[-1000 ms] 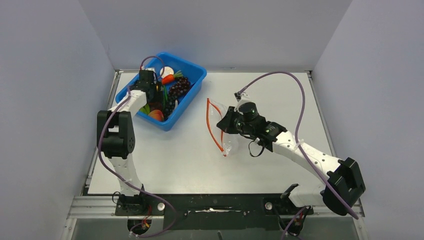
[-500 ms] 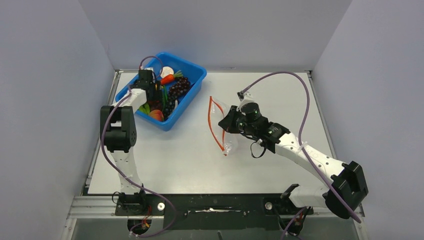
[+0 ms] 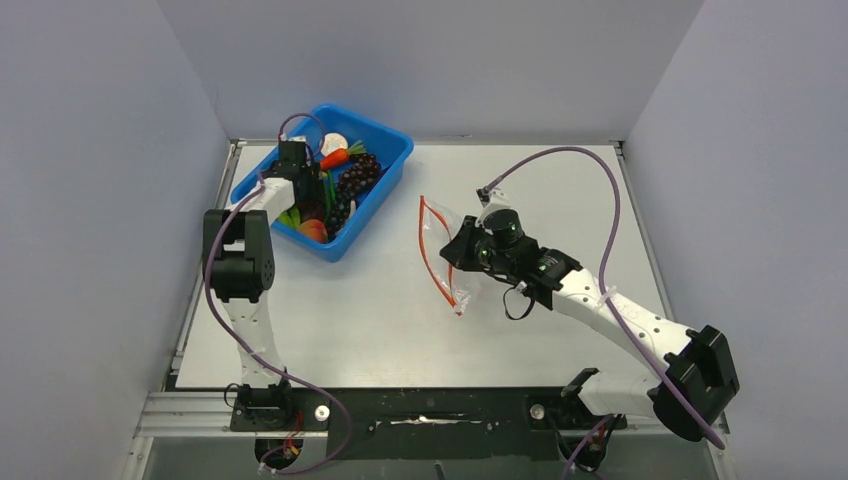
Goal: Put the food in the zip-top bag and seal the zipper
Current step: Pick up the fake fruit from the bin, then place the fake fruit in the zipper food storage bag.
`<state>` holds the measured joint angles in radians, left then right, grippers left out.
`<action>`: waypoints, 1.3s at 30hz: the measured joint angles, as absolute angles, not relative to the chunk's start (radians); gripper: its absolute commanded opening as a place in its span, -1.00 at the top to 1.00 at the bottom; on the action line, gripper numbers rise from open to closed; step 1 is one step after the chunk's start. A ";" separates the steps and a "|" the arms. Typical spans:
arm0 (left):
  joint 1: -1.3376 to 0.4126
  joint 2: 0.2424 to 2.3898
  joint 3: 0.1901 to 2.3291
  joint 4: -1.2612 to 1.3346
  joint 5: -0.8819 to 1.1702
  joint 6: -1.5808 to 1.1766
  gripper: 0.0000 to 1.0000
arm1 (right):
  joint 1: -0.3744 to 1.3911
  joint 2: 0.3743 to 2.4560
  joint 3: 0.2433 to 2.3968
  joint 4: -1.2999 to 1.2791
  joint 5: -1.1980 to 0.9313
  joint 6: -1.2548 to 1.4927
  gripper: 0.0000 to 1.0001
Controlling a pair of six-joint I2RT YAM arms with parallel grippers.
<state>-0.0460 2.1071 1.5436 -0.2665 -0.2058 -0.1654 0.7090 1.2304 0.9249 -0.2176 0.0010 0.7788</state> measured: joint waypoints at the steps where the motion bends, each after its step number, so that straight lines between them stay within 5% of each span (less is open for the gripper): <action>1: -0.046 2.106 1.544 -0.268 -0.205 -0.173 0.12 | 0.709 1.230 0.923 -0.221 0.001 0.779 1.00; 19: -0.056 1.773 1.430 -0.343 -0.091 -0.275 0.25 | 0.706 1.074 0.944 -0.476 0.197 0.668 1.00; 29: -0.057 1.493 1.252 -0.368 0.072 -0.304 0.25 | 0.699 1.065 1.215 -0.780 0.403 0.614 1.00; 39: -0.115 1.192 0.989 -0.302 0.302 -0.385 0.28 | 0.701 1.187 1.118 -0.720 0.289 0.633 1.00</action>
